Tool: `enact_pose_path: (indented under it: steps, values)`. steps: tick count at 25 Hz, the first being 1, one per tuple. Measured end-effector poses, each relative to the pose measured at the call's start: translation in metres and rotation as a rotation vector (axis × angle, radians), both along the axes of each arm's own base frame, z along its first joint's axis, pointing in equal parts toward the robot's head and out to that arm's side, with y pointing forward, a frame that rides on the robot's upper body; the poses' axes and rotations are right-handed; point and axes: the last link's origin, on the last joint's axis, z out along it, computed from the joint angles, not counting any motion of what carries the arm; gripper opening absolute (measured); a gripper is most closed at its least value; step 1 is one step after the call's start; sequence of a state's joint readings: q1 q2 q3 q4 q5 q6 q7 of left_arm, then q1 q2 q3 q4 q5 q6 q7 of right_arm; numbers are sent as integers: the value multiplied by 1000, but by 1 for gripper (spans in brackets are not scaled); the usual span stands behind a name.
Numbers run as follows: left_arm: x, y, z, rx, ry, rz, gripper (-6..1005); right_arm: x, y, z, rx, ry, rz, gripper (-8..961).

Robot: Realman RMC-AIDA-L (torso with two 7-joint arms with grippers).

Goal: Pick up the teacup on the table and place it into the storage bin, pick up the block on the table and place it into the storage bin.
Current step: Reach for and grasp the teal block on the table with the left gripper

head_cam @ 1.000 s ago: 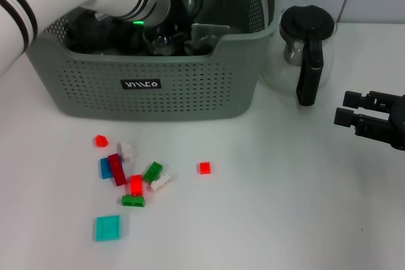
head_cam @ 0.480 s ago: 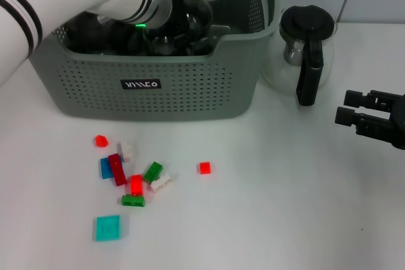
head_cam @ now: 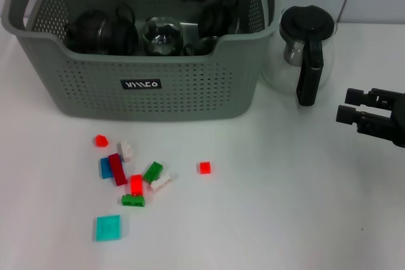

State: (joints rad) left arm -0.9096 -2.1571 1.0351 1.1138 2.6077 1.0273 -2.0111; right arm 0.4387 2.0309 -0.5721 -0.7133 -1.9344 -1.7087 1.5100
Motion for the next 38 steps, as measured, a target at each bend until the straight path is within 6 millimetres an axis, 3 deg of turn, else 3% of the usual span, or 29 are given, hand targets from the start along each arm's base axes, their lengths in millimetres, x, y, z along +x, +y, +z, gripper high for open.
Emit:
enact_pose_path:
  steps: [2, 9, 17, 18, 30, 38]
  values:
    - [4, -7, 20, -19, -93, 31, 694, 0, 0, 0, -2, 2, -2, 606]
    - [2, -45, 71, -129, -381, 116, 685, -1, 1, 0, -6, 6, -1, 607]
    - [-15, -87, 105, -284, -555, 101, 675, -1, 2, 2, -5, 3, 1, 607]
    - [-27, -101, 117, -327, -578, 90, 674, -1, 2, 3, -6, 2, 1, 606]
    - [-76, -148, 118, -521, -399, 121, 659, -1, 1, 2, -28, 3, -8, 607]
    - [-89, -153, 85, -605, -242, 297, 649, -1, 0, 0, -39, -2, -13, 606]
